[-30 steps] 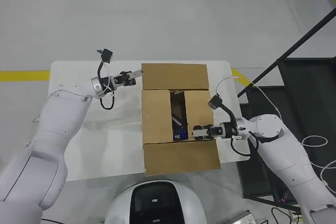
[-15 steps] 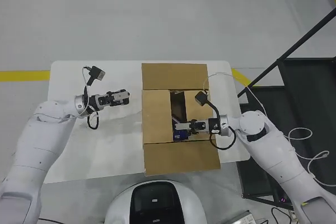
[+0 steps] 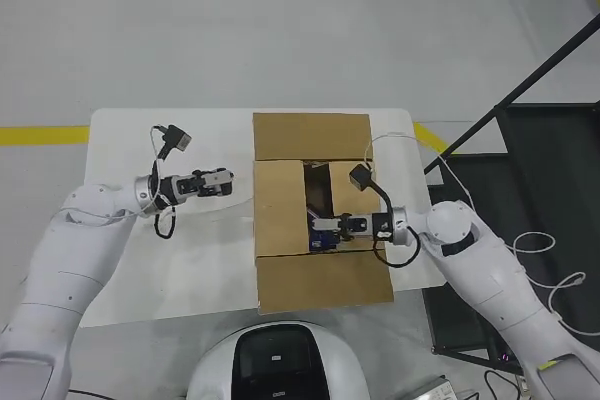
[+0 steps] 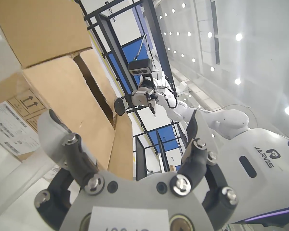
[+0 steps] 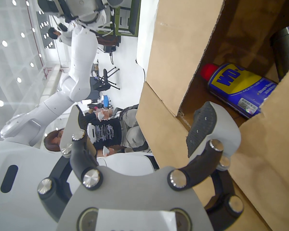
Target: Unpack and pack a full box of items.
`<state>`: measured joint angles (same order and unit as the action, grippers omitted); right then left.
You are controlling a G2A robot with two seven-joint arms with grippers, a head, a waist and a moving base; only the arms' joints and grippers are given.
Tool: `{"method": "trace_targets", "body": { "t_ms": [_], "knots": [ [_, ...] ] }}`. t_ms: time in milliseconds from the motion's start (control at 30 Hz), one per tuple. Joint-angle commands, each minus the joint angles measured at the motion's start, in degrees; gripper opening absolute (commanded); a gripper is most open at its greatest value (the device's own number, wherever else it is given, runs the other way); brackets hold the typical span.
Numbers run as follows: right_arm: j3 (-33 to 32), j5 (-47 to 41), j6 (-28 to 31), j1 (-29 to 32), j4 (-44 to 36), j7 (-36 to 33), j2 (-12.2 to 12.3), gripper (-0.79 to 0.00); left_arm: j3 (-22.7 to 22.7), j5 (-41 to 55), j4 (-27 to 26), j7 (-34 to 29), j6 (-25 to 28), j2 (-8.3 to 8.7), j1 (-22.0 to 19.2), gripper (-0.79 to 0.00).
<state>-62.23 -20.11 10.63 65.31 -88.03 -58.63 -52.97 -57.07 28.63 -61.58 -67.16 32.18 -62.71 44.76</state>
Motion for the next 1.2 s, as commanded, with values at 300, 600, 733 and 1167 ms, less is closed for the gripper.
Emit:
{"method": "trace_targets", "body": {
  "t_ms": [300, 600, 733, 1167],
  "knots": [
    [9.4, 3.0, -4.5, -7.6, 5.9, 0.2, -3.1, 0.000, -3.0, -15.1, -3.1, 6.9, -4.0, 1.54, 0.2, 0.000],
    [12.1, -4.9, 1.1, -11.1, 6.4, -2.6, -5.4, 0.000, -6.2, -10.4, -4.5, 6.8, -2.6, 2.20, 2.2, 0.000],
    [13.4, -9.1, 2.5, -12.3, 4.7, -2.3, -6.5, 0.000, -8.6, -6.7, -5.7, 8.2, -1.0, 2.52, 3.5, 0.000],
    [33.6, -4.6, -0.3, -24.8, 12.2, 3.7, -17.1, 0.000, -12.9, -0.1, -11.8, 7.2, -1.2, 3.27, 6.2, 0.000]
  ]
}}
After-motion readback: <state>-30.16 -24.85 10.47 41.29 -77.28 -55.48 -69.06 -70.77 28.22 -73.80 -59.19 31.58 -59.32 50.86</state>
